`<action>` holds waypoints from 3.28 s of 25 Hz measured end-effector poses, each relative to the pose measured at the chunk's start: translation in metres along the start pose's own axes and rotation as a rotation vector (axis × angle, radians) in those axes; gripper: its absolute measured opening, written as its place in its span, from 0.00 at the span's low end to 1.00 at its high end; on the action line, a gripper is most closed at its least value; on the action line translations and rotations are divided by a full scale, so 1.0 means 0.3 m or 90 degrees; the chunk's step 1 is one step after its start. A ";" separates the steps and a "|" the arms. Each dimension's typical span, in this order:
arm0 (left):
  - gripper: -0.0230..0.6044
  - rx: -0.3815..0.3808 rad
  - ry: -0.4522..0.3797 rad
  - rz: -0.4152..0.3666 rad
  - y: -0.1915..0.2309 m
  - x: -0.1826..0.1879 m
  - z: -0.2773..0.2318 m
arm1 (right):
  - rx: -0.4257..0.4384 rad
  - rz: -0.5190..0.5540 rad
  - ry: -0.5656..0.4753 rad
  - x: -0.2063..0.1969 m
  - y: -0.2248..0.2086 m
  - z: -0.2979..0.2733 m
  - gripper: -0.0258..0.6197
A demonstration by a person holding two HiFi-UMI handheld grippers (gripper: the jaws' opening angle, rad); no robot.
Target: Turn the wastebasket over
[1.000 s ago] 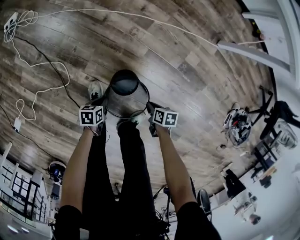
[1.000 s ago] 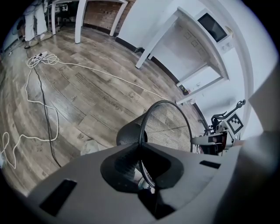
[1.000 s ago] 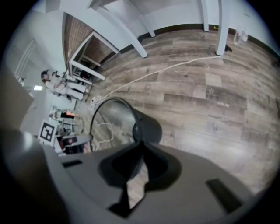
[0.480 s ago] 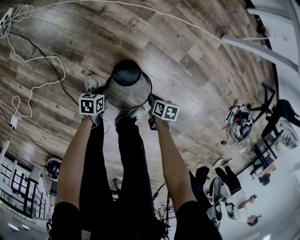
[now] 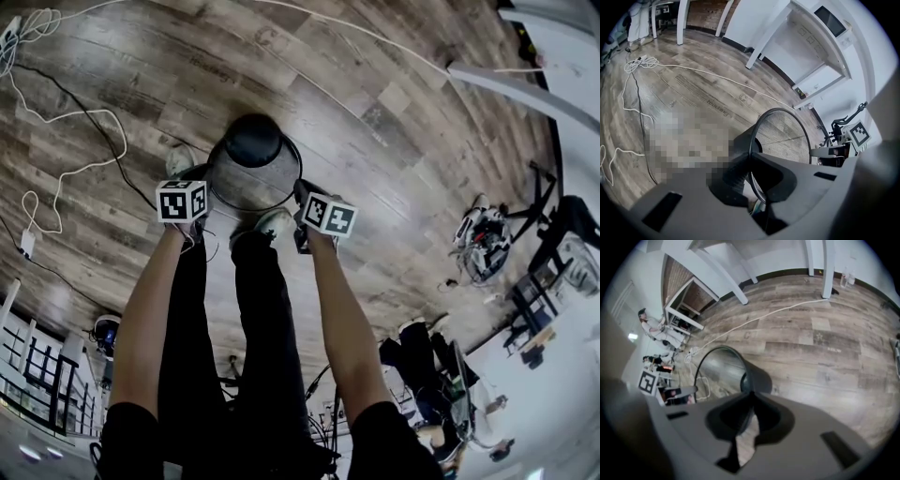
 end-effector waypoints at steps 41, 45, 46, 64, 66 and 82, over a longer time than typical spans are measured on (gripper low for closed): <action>0.09 0.083 -0.120 -0.142 -0.408 0.128 0.948 | 0.001 -0.035 -0.210 0.045 0.444 0.914 0.09; 0.09 0.044 -0.236 -0.194 -0.571 0.248 1.220 | 0.006 0.027 -0.304 0.114 0.609 1.169 0.09; 0.09 0.032 -0.265 -0.209 -0.613 0.279 1.290 | 0.008 0.053 -0.330 0.132 0.661 1.236 0.09; 0.09 -0.139 -0.683 -0.364 -1.164 0.386 2.458 | 0.119 0.263 -0.689 0.059 1.322 2.218 0.09; 0.09 -0.130 -0.713 -0.380 -1.186 0.368 2.515 | 0.120 0.268 -0.713 0.037 1.345 2.267 0.09; 0.09 -0.123 -0.731 -0.376 -1.229 0.347 2.528 | 0.119 0.277 -0.714 -0.002 1.362 2.290 0.09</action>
Point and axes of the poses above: the fingertips, and each gripper's own axes: z backward along the fingers, y to its left, x out of its top, the point moved 2 cm from there along z, backward along the fingers, and after that the axes turned 3 degrees about x, right-handed, at the moved point
